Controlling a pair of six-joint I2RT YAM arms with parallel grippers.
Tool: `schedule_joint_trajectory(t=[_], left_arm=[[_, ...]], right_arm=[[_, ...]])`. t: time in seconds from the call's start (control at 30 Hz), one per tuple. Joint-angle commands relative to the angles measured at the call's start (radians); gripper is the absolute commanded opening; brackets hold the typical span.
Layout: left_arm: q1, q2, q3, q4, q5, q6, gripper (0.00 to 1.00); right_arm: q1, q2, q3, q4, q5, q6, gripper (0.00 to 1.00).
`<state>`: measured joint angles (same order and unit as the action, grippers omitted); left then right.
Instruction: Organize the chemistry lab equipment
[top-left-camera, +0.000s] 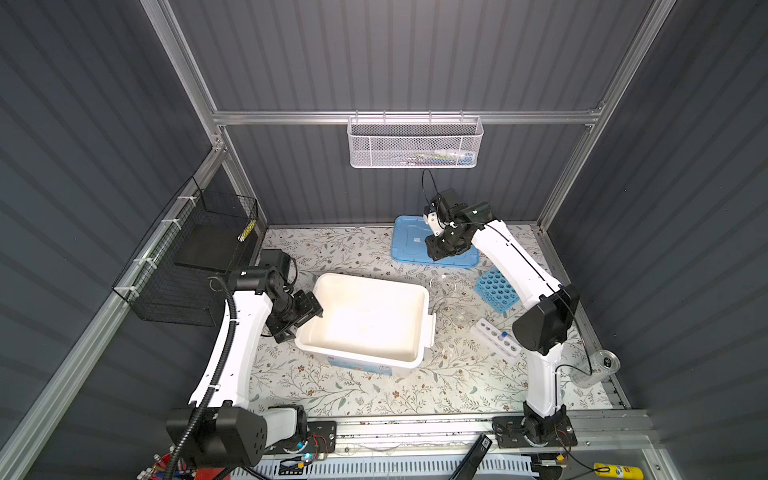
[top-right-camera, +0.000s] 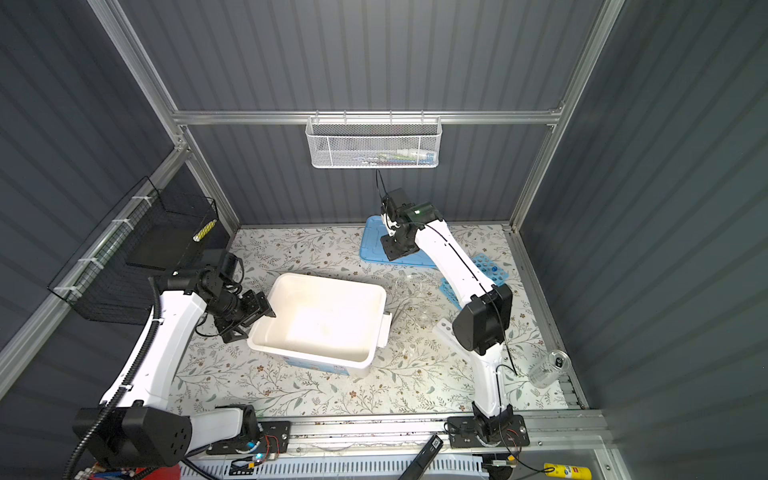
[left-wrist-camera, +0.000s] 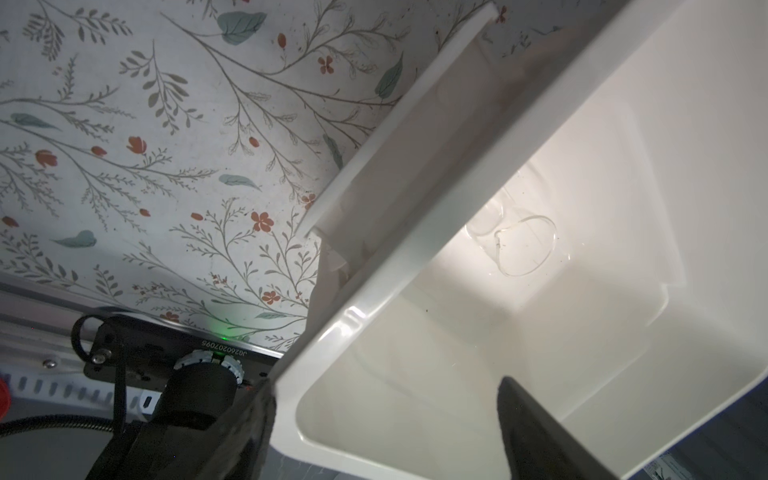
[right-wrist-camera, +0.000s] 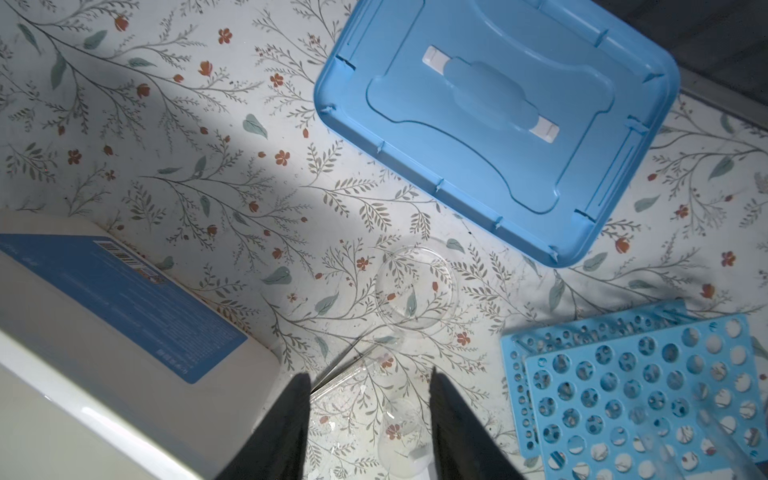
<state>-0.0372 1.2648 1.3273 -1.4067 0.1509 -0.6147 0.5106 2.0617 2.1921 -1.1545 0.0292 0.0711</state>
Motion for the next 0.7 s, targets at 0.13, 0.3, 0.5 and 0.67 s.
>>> schedule_joint_trajectory(t=[0.13,0.3,0.5,0.67], left_arm=[[-0.007,-0.036,0.026,-0.15,-0.049,-0.075,0.84],[-0.03,-0.103,-0.076,-0.107,0.037,-0.175,0.78],[-0.036,-0.125,-0.134,-0.079,0.062,-0.197,0.73],[-0.046,-0.124,-0.203,-0.005,0.071,-0.222,0.7]], right_arm=[[-0.021,-0.007,-0.083,0.038,-0.044,-0.015,0.49],[-0.034,-0.006,-0.092,0.055,-0.041,-0.025,0.49],[-0.07,0.0,-0.088,0.055,-0.041,-0.021,0.49],[-0.091,0.021,-0.077,0.021,-0.046,-0.002,0.48]])
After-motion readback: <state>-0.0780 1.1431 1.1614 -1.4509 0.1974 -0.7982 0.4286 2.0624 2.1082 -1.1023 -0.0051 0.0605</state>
